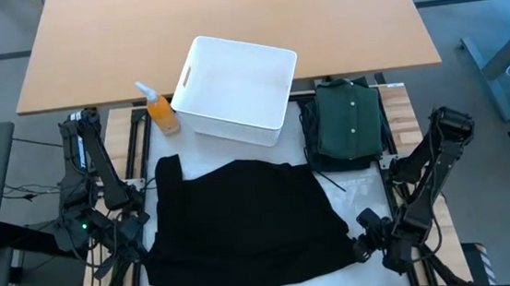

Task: Fold laundry
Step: Fold the black shirt

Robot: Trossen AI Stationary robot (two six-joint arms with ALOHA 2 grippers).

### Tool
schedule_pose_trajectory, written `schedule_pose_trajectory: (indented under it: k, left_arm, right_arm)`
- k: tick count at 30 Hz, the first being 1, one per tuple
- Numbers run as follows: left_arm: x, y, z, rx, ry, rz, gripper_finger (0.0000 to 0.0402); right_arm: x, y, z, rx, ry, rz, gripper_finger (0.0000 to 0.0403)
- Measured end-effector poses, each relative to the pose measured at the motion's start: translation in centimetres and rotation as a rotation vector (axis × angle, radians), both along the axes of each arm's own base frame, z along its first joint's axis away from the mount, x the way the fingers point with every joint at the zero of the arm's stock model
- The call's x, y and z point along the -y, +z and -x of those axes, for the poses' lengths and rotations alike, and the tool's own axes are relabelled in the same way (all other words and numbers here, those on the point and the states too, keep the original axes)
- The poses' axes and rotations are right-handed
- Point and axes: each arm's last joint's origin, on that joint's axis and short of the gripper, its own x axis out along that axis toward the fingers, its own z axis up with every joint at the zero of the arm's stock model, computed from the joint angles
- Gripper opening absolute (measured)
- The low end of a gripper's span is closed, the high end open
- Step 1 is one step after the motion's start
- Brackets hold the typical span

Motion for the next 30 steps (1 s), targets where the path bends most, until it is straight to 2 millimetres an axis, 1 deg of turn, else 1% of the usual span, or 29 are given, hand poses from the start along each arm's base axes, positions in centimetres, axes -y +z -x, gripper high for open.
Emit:
schedule_pose_trajectory:
  k: [2, 3, 6, 9, 13, 15, 18, 20, 22, 25, 27, 30]
  left_arm:
    - [0.0, 0.0, 0.0, -0.008, 0.004, 0.011, 0.0]
    - [0.0, 0.0, 0.0, -0.012, 0.003, 0.015, 0.0]
    - [0.1, 0.1, 0.0, -0.002, 0.0, 0.021, 0.0]
    - [0.2, 0.6, -0.1, 0.059, -0.017, 0.024, 0.0]
    - [0.1, 1.4, -0.1, 0.142, -0.04, 0.034, 0.0]
    - [0.0, 2.1, 0.0, 0.214, -0.055, 0.047, 0.0]
    - [-0.5, 4.1, 0.1, 0.394, -0.073, 0.069, 0.0]
    - [-1.1, 6.0, 0.2, 0.531, -0.069, 0.035, 0.0]
    - [-1.8, 7.8, 0.4, 0.668, -0.056, -0.065, 0.0]
    - [-2.9, 10.3, 0.5, 0.84, 0.019, -0.262, 0.0]
    - [-3.7, 11.8, 0.5, 0.906, 0.098, -0.363, 0.0]
    - [-4.7, 13.3, 0.6, 0.957, 0.177, -0.427, 0.0]
  right_arm:
    - [0.0, 0.2, 0.0, 0.008, 0.019, 0.003, 0.0029]
    - [0.1, 0.3, 0.0, 0.02, 0.028, 0.008, 0.0018]
    - [0.3, 1.0, 0.0, 0.071, 0.04, 0.014, 0.0016]
    - [0.8, 2.0, 0.2, 0.098, 0.097, 0.047, 0.0014]
    - [1.8, 4.5, 0.4, 0.202, 0.182, 0.214, 0.0009]
    - [2.2, 5.7, 0.4, 0.268, 0.225, 0.303, 0.0009]
    - [2.8, 7.4, 0.4, 0.332, 0.279, 0.367, 0.0009]
    - [3.1, 8.1, 0.5, 0.338, 0.315, 0.391, 0.0009]
    - [3.5, 8.8, 0.7, 0.341, 0.336, 0.408, 0.0009]
    - [4.5, 9.3, 1.0, 0.316, 0.33, 0.44, 0.0009]
    - [5.2, 9.3, 1.2, 0.28, 0.309, 0.457, 0.0009]
    - [6.0, 8.9, 1.0, 0.234, 0.268, 0.499, 0.0009]
